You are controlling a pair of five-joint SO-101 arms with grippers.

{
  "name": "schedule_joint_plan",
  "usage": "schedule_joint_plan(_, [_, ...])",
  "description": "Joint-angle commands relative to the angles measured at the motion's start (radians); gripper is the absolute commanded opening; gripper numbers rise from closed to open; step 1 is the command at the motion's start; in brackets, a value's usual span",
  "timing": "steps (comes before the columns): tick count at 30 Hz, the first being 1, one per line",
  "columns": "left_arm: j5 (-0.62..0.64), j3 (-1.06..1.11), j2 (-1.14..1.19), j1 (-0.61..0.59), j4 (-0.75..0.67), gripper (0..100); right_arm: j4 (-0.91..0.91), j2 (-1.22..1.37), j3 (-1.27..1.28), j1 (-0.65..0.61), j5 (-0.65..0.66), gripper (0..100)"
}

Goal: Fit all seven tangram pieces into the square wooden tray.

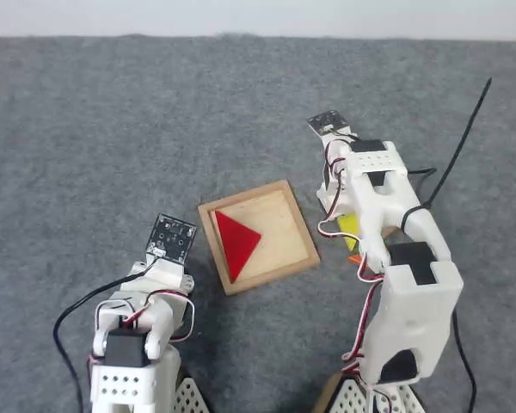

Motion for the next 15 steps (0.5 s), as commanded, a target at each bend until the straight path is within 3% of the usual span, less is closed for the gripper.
schedule_joint_plan(1, [-0.008,-0.01,-0.017,-0.005,0.003,2,0.022,-0.012,-0.032,0.022,-0.014,20.7])
schedule_joint_plan(11, [-0.008,-0.01,-0.017,-0.005,0.003,2,0.012,-0.262,0.103,0.022,-0.038,21.0])
schedule_joint_plan(15, [-0.008,-0.01,-0.017,-0.005,0.003,2,0.012,-0.383,0.187,0.022,-0.08,27.6])
